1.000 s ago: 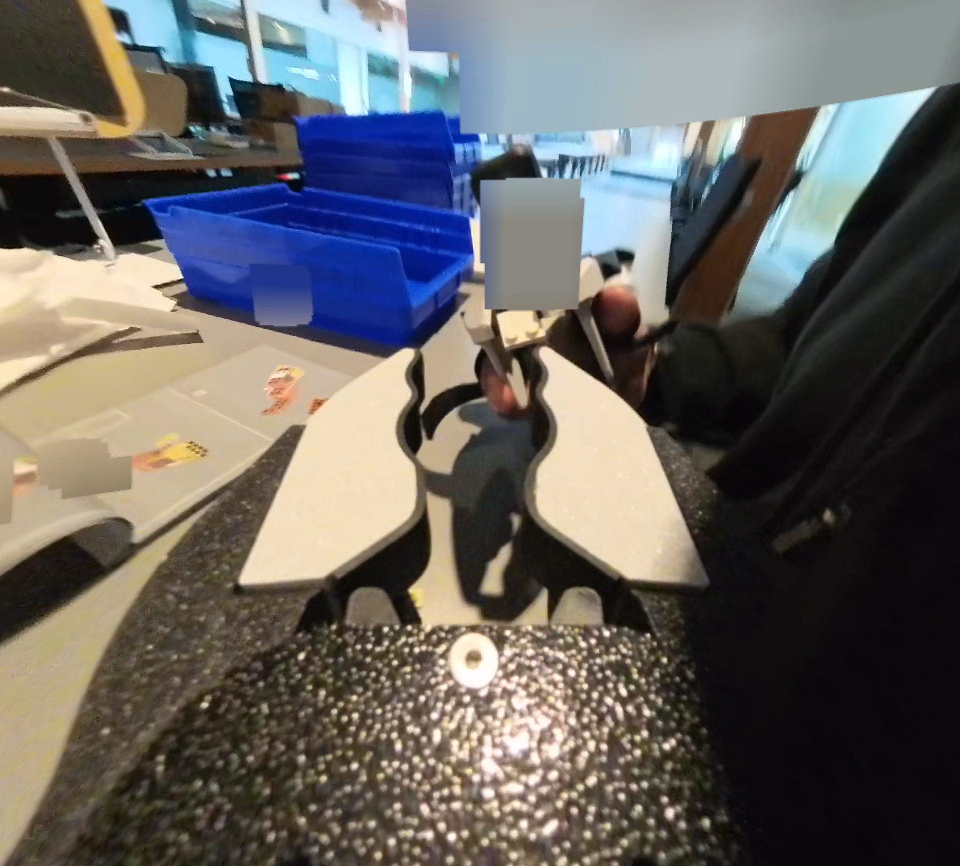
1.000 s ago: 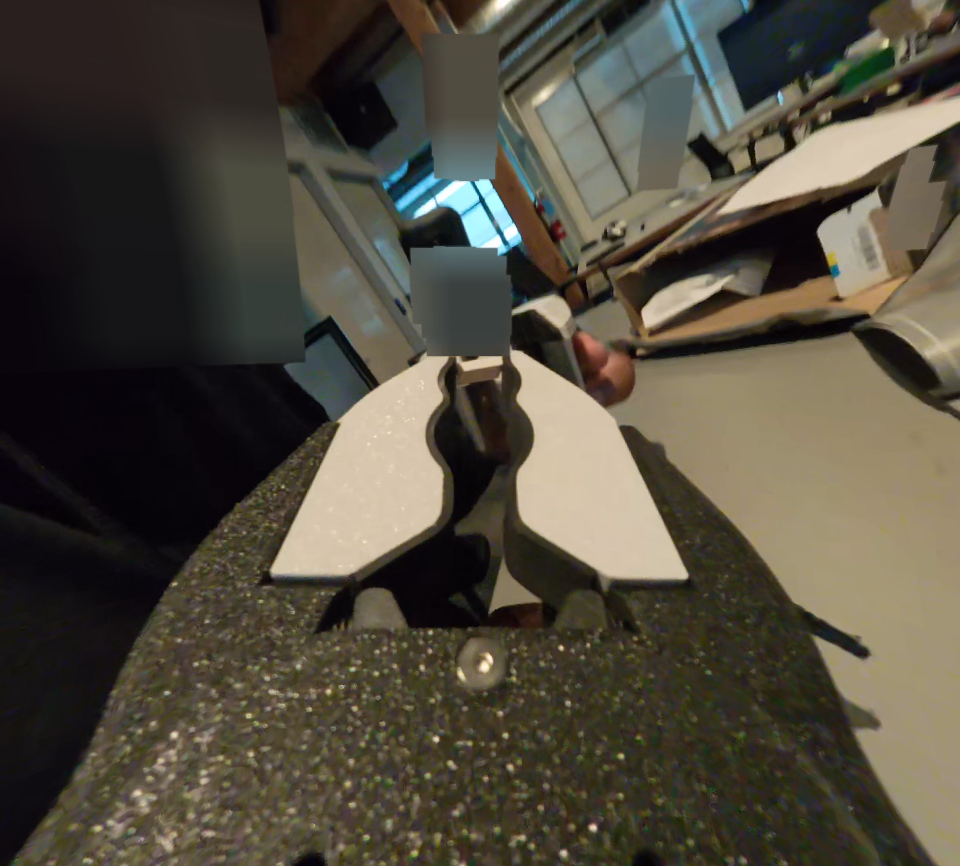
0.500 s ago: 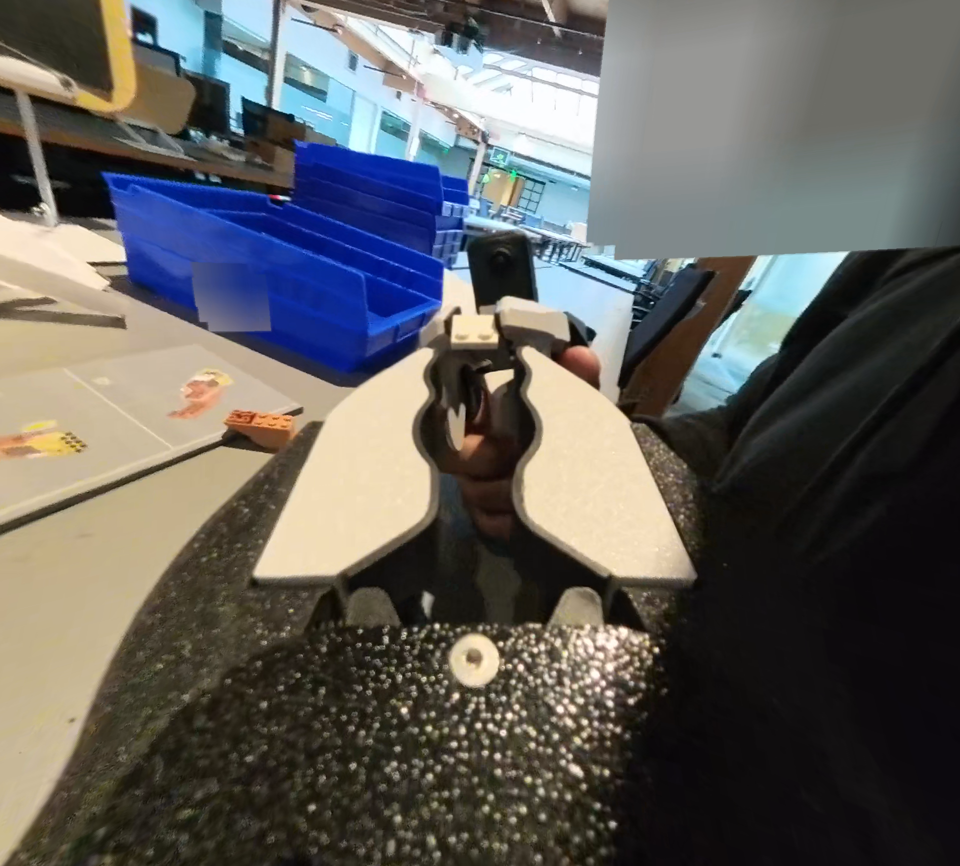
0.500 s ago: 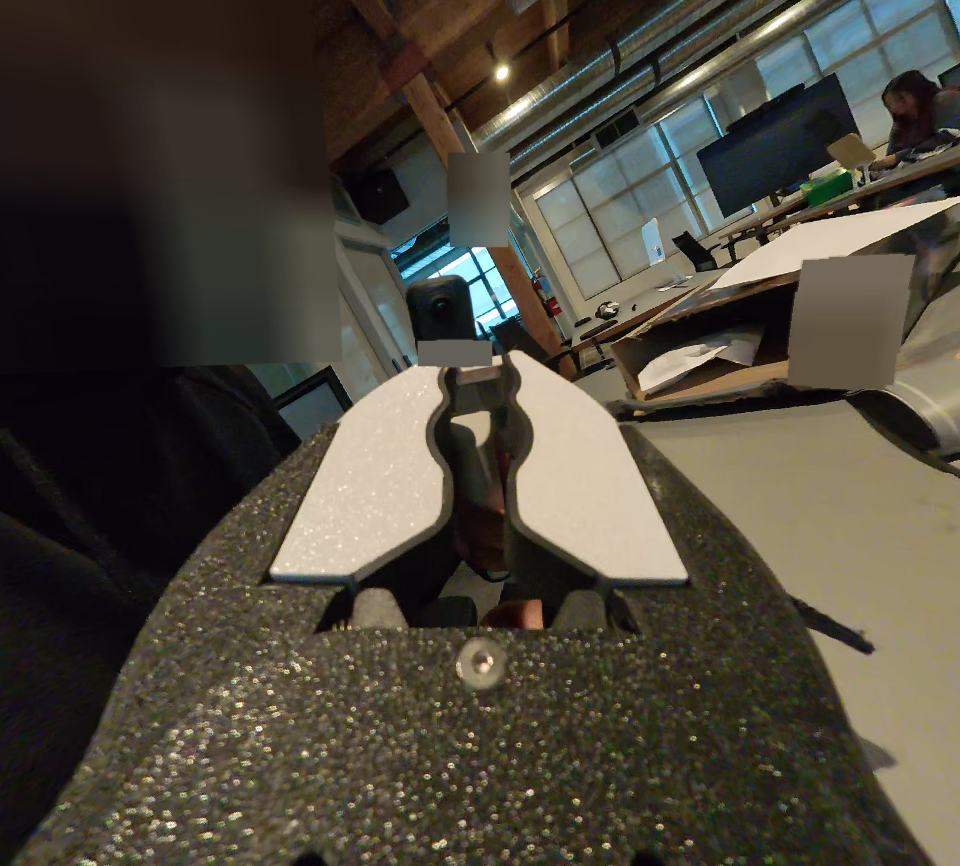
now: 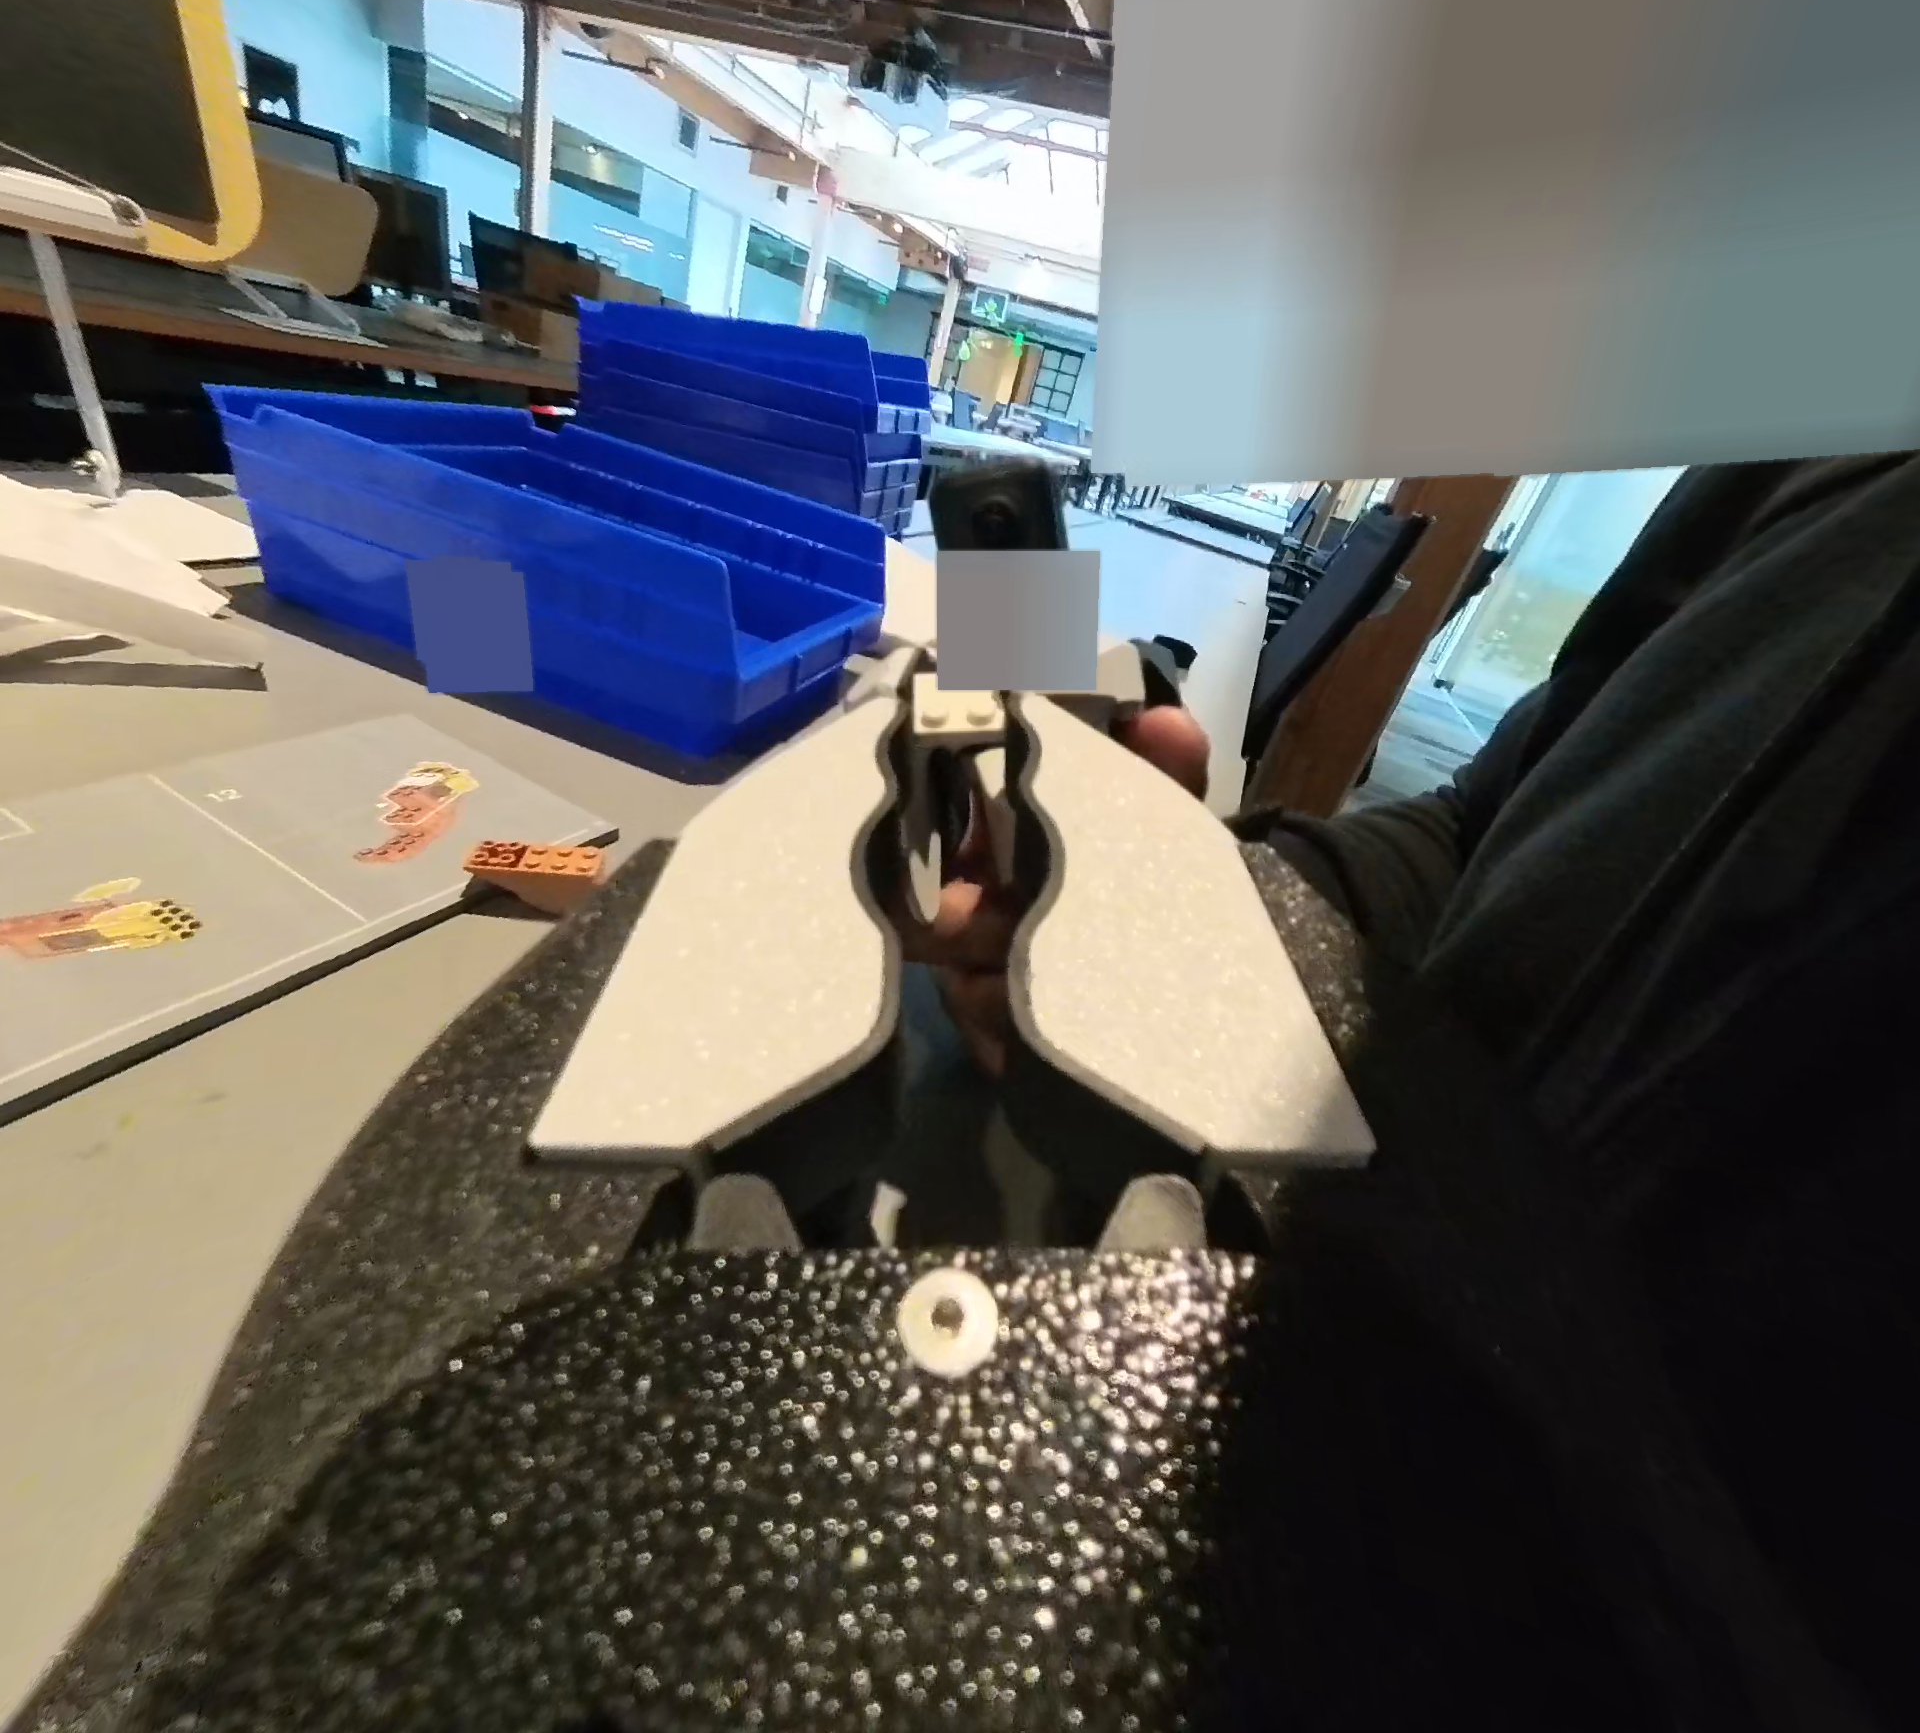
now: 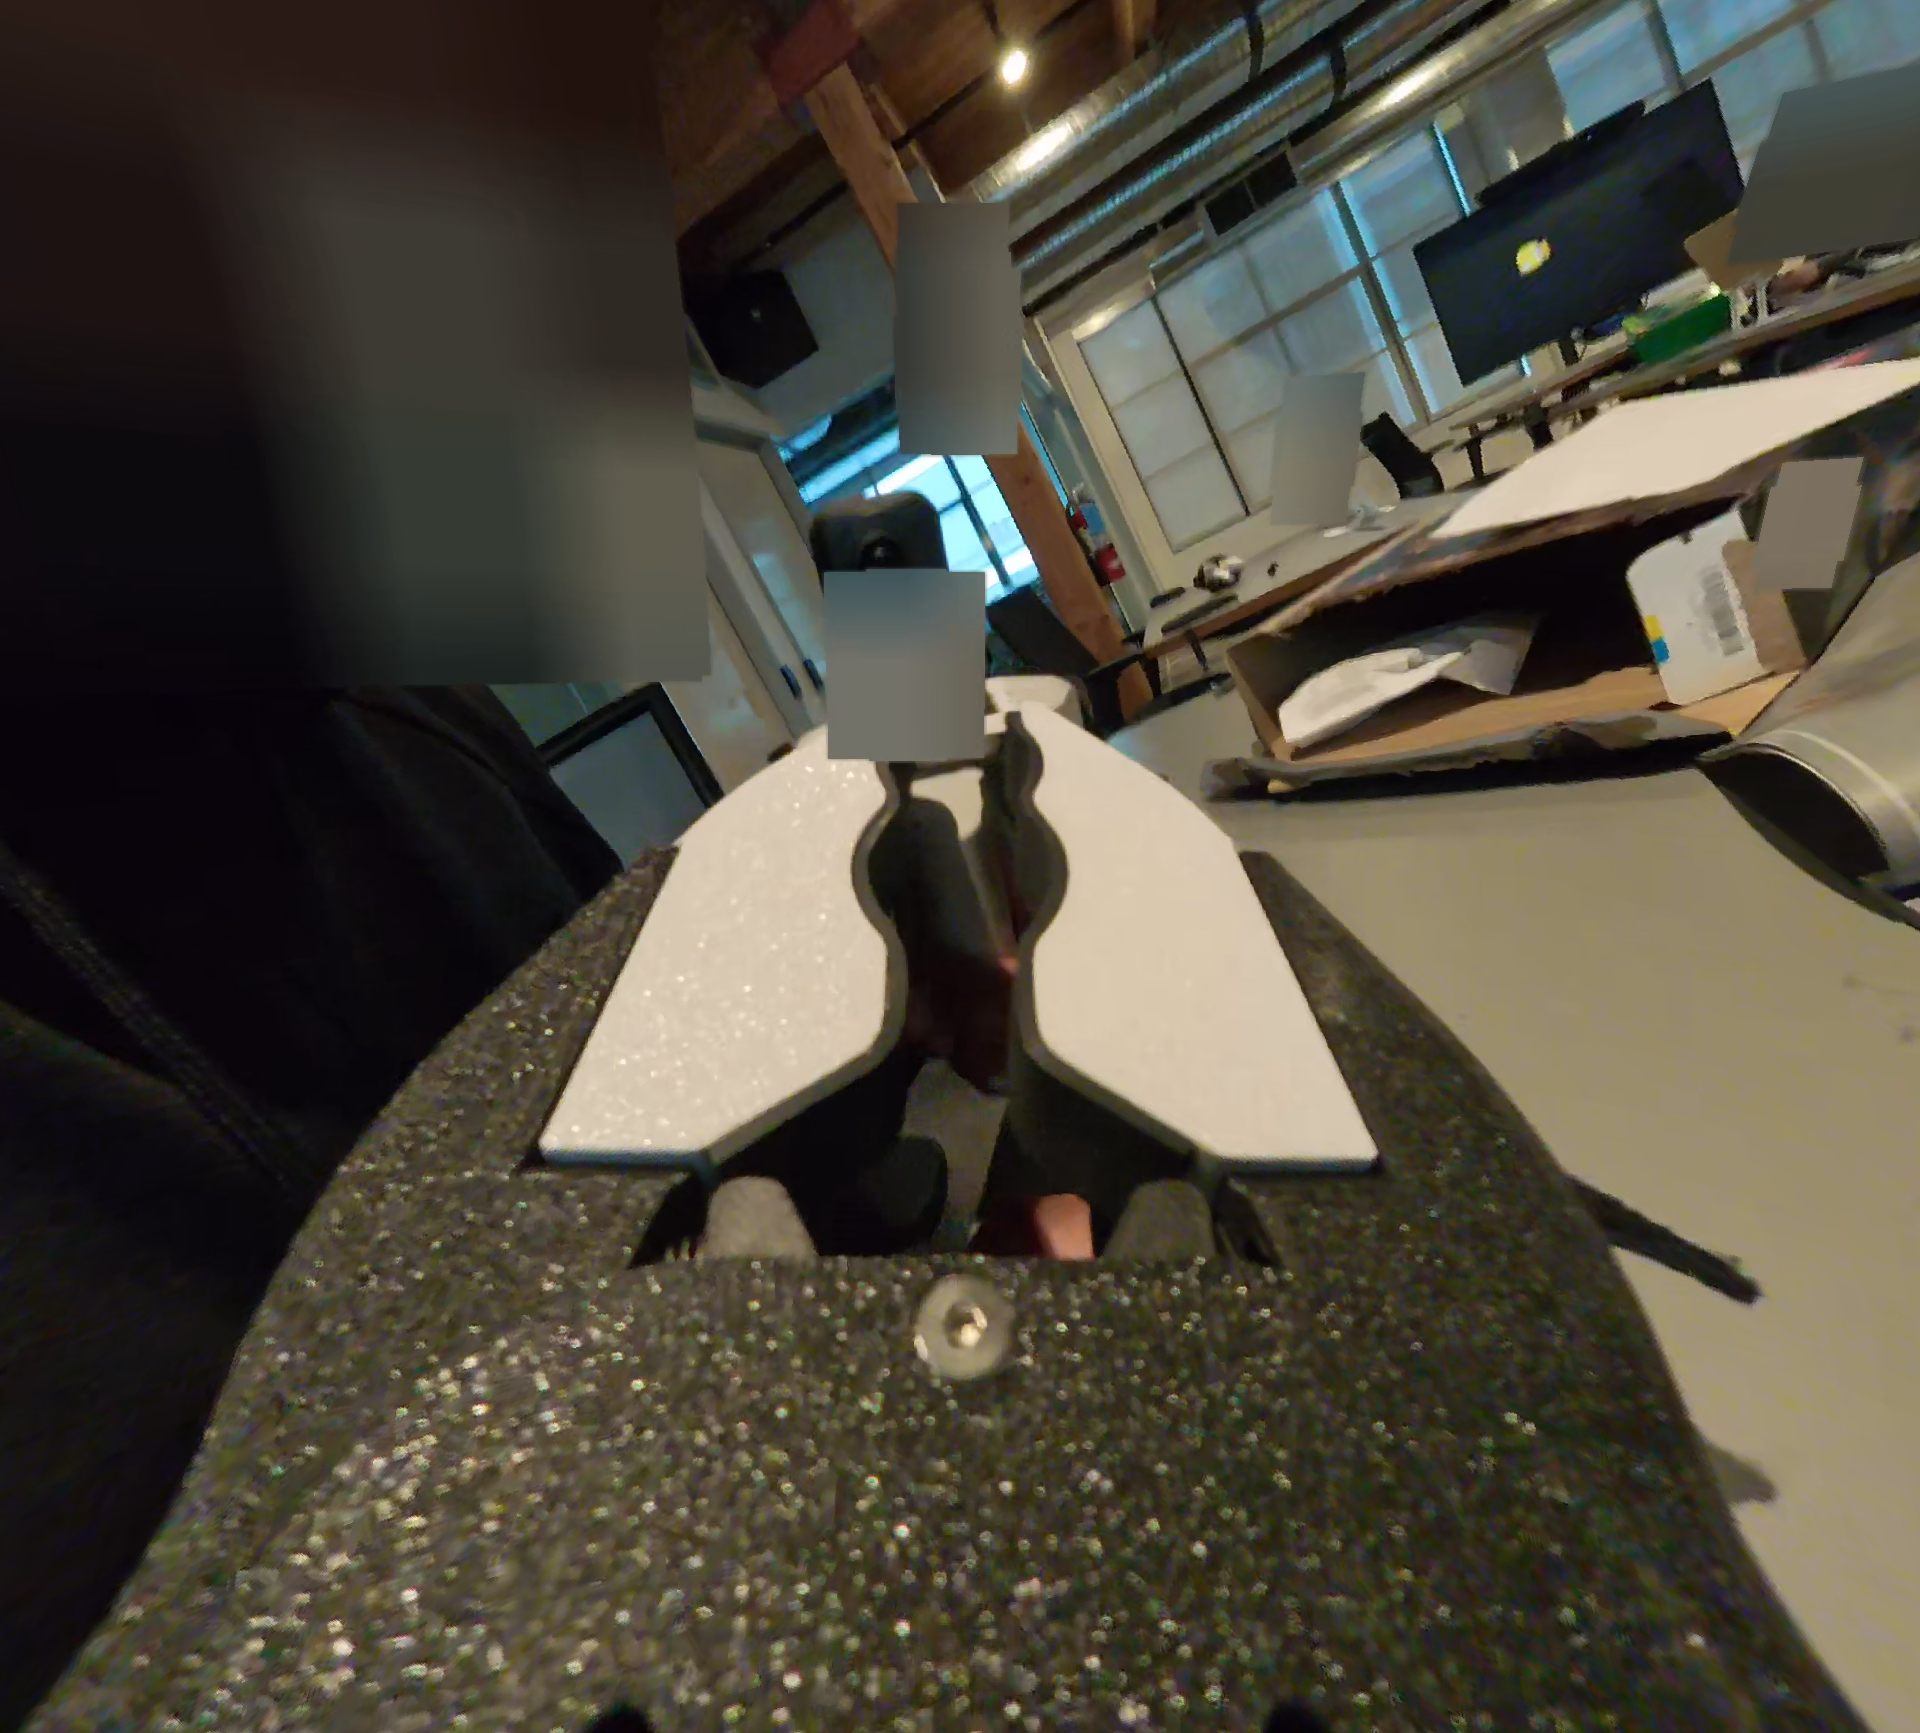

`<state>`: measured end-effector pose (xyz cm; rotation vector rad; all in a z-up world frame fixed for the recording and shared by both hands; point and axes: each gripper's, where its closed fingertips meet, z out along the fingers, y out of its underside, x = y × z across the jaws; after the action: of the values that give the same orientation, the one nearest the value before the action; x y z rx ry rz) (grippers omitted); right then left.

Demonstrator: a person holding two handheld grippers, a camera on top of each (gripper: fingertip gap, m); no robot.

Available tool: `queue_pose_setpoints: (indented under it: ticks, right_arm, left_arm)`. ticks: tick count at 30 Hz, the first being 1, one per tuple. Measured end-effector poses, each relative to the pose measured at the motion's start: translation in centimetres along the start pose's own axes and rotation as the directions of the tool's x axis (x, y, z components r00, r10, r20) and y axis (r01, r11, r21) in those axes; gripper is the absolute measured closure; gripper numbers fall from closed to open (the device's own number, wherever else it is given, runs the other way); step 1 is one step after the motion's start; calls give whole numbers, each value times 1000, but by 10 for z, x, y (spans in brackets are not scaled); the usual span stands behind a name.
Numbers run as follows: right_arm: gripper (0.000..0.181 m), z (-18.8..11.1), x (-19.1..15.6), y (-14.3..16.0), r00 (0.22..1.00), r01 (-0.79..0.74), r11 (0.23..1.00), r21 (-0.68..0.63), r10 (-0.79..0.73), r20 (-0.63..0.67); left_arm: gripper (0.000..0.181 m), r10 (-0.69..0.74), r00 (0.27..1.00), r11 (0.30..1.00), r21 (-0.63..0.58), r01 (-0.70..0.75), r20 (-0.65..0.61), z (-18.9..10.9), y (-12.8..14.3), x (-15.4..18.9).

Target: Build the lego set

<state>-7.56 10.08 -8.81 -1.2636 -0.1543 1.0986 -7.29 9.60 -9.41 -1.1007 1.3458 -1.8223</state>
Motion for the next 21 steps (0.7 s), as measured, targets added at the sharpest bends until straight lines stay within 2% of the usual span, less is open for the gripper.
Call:
queue_pose_setpoints:
  ticks: [1, 4, 10, 14, 19, 21]
  right_arm:
    - [165, -1, 1, 3, 1000, 11, 999, -42, -11, -5]
    - [149, -7, 6, 9, 994, 99, 975, -199, -108, -36]
    - [148, -10, 2, 23, 970, 235, 858, -458, -238, 52]
    - [154, -6, 0, 25, 958, 281, 830, -482, -269, 95]
    - [155, -3, 0, 29, 957, 288, 826, -485, -270, 108]
    - [161, -2, 1, 29, 955, 293, 827, -480, -276, 107]
  left_arm:
    - [166, 6, 1000, 1000, -24, -6, -9, -1, 2, 0]
    - [166, 61, 998, 991, -114, -64, -26, -7, 7, 0]
    - [166, 187, 979, 947, -251, -201, -79, -13, 11, 0]
    - [166, 190, 976, 937, -276, -213, -109, -13, 14, 1]
    - [166, 185, 974, 932, -291, -216, -130, -15, 18, 2]
    - [166, 176, 976, 932, -296, -208, -132, -15, 19, 2]
